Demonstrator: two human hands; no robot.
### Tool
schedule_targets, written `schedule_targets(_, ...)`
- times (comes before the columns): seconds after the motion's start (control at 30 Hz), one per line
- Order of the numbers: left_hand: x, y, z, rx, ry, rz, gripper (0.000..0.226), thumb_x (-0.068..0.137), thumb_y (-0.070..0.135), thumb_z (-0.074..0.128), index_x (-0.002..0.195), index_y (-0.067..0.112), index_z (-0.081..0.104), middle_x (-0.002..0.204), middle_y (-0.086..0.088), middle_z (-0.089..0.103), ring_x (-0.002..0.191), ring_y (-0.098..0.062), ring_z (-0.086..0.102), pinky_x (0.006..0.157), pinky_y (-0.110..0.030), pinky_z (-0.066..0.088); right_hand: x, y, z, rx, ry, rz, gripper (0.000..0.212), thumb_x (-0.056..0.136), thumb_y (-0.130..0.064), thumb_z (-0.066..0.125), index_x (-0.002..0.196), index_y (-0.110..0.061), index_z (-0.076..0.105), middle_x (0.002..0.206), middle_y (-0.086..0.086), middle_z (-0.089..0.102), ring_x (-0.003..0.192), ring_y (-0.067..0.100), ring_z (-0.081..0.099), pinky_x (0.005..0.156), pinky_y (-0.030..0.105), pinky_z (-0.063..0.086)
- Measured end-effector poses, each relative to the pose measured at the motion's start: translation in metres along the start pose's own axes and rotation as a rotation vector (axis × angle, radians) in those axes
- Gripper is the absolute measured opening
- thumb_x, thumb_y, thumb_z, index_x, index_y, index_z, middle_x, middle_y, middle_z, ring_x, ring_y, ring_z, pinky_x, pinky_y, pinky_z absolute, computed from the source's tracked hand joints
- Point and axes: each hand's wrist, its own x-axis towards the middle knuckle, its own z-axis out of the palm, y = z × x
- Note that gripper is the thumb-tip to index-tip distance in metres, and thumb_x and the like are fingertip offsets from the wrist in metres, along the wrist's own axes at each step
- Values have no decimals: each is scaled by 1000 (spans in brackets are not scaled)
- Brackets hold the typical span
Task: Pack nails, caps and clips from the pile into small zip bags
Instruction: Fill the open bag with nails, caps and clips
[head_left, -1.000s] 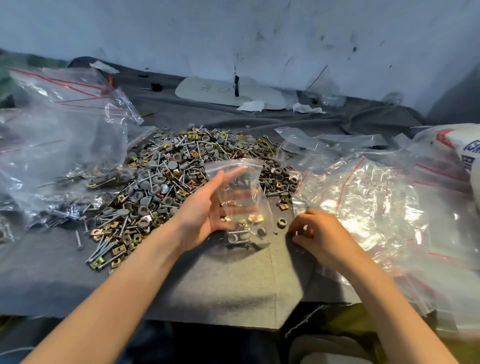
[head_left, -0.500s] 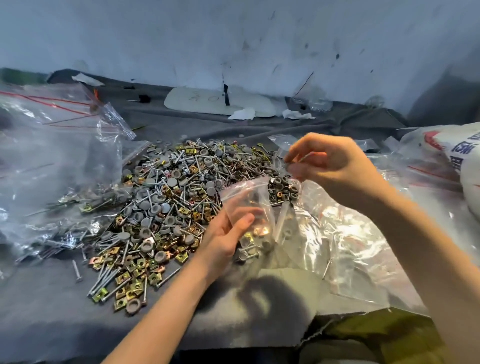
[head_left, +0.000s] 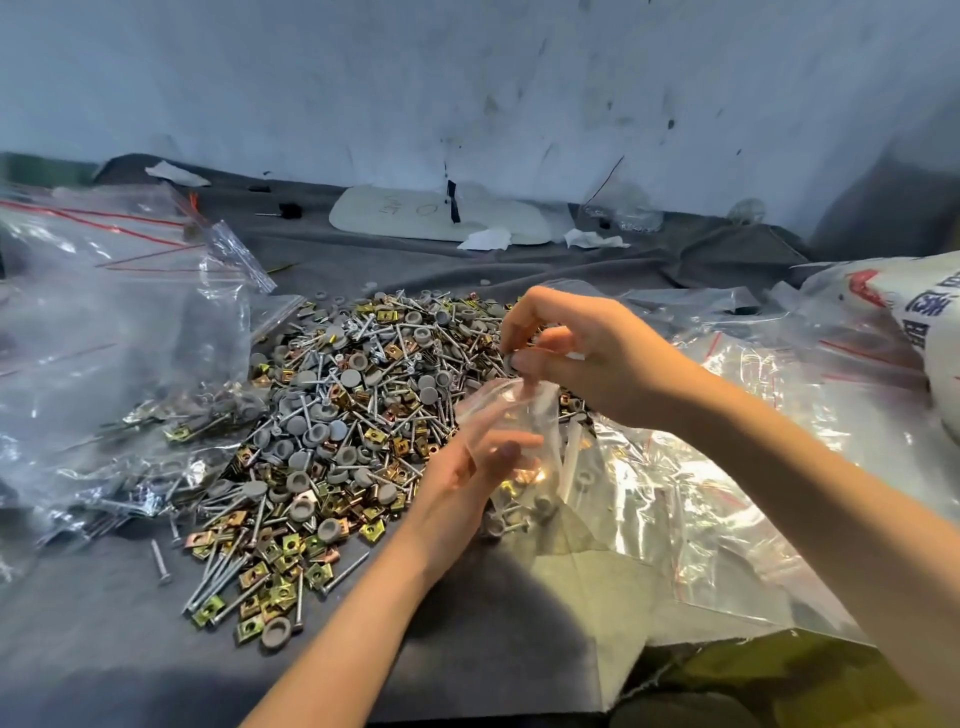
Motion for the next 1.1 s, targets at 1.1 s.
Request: schedule_targets(1.1,3,-6,-5,-99,182,125,43,97,39,23,137,55,26,100,-2,74,83,-23,71,74,-36,60,-57,98,31,-293,-107,259,12,92,-17,61,98,-16,72,83,-23,57,89,10,53,75,15,37)
